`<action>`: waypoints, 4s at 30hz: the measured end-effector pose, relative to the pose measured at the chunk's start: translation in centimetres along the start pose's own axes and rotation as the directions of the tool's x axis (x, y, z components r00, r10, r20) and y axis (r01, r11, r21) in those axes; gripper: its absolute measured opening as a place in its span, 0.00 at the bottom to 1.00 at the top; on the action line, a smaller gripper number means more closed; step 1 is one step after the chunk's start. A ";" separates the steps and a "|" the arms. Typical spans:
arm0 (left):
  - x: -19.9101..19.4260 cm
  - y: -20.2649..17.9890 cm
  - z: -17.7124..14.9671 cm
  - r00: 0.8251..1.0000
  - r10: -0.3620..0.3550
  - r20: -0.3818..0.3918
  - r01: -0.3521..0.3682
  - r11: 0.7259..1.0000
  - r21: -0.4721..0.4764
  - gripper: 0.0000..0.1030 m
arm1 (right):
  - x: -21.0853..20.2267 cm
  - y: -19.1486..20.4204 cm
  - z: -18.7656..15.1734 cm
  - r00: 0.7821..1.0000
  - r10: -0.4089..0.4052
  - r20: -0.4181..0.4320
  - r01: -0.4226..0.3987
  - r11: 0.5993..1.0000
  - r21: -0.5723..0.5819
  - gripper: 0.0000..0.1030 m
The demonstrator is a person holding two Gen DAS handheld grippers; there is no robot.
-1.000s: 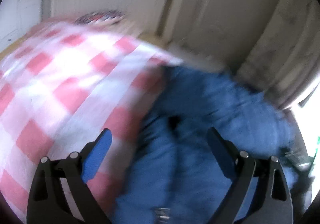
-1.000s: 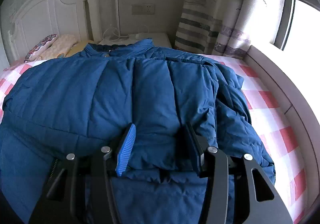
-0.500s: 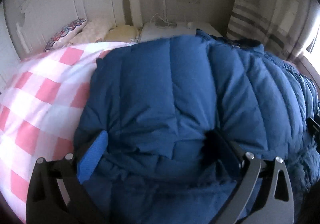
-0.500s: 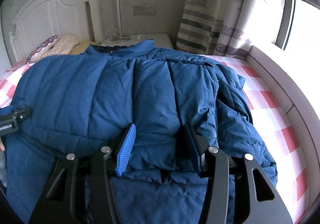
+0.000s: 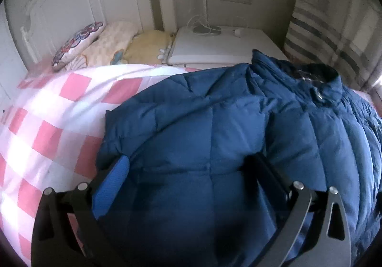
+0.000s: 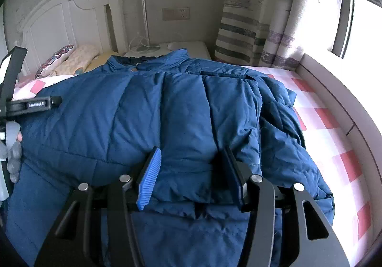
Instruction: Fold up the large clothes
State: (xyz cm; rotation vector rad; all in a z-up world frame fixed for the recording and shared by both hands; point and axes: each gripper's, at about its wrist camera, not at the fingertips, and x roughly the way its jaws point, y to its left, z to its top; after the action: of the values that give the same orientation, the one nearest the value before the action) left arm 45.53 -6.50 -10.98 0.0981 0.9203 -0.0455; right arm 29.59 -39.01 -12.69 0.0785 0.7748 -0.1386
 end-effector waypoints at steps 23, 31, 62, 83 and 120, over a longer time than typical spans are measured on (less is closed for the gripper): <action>-2.2 -0.3 -4.3 0.995 -0.065 0.076 0.061 0.997 0.045 0.98 | -3.0 -1.7 1.9 0.986 0.103 0.130 -0.119 0.985 0.122 0.56; -2.2 -0.4 -4.3 0.995 -0.064 0.076 0.061 0.997 0.046 0.98 | 3.3 -3.0 6.4 0.997 0.056 -0.046 -0.053 0.997 0.059 0.66; -9.7 -2.3 -16.3 0.986 -0.141 -0.090 0.155 0.972 0.176 0.98 | -2.9 2.5 -5.1 0.975 0.085 -0.206 -0.118 0.981 -0.154 0.92; -18.4 2.5 -25.9 0.984 -0.180 -0.005 0.178 0.967 0.185 0.98 | -15.1 3.8 -15.4 0.968 0.195 -0.157 -0.222 0.958 -0.181 0.93; -17.4 1.9 -27.7 0.986 -0.159 -0.041 0.165 0.964 0.207 0.98 | -15.4 -4.7 -18.7 0.993 0.069 -0.098 -0.073 0.996 -0.045 0.96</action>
State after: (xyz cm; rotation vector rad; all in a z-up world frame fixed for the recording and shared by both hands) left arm 13.16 -1.75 -13.64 0.2200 0.9444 -0.2948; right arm 5.11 -39.88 -15.29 0.0666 0.8700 -0.0485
